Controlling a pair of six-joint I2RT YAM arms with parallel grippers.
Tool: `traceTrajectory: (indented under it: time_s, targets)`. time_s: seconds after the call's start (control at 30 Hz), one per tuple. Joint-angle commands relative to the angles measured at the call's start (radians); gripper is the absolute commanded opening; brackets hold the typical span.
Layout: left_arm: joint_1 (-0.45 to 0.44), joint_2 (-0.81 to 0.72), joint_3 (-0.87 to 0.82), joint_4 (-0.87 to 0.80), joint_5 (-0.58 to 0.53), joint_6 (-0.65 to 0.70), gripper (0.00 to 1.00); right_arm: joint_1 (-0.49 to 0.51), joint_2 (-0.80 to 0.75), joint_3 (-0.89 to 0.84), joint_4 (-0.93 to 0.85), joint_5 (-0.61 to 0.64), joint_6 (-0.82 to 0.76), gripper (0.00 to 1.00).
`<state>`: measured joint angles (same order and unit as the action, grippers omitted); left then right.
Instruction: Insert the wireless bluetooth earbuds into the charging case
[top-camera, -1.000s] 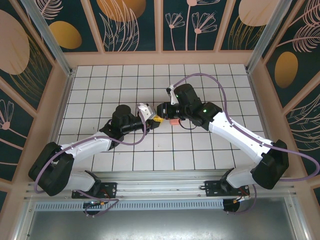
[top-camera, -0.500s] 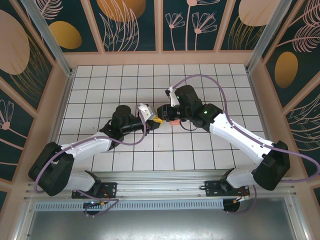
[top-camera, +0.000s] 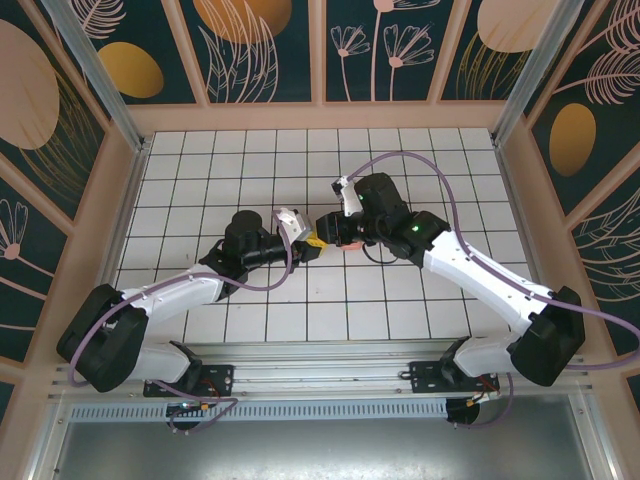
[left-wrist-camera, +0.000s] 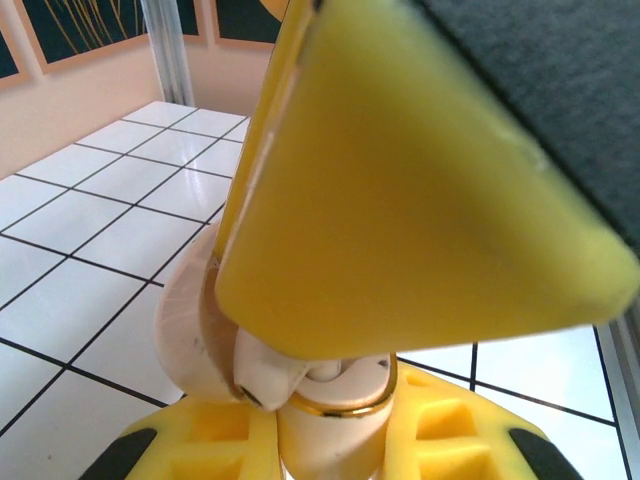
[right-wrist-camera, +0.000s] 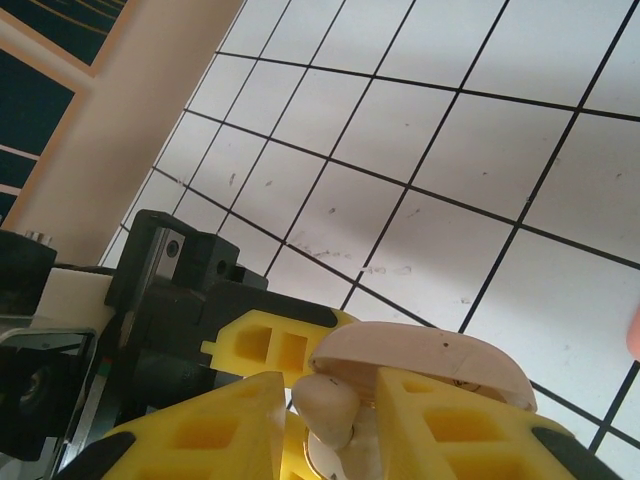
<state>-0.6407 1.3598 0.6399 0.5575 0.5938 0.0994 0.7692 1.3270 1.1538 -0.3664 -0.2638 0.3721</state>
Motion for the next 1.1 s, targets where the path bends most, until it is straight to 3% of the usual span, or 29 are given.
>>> traceTrajectory:
  time_s: [0.0,0.13,0.47,1.07]
  targets:
    - [-0.003,-0.037,0.009,0.098,0.042,-0.014,0.11,0.002,0.019,-0.011,-0.024,-0.027,-0.020,0.31]
    - [-0.004,-0.041,0.009,0.097,0.042,-0.014,0.11,0.008,0.031,-0.005,-0.051,-0.005,-0.039,0.33]
    - [-0.003,-0.042,0.012,0.101,0.025,-0.020,0.11,0.015,0.028,-0.010,-0.080,0.011,-0.052,0.25]
    - [-0.002,-0.050,0.004,0.090,-0.045,-0.005,0.11,0.029,-0.090,-0.085,0.058,0.087,0.123,0.18]
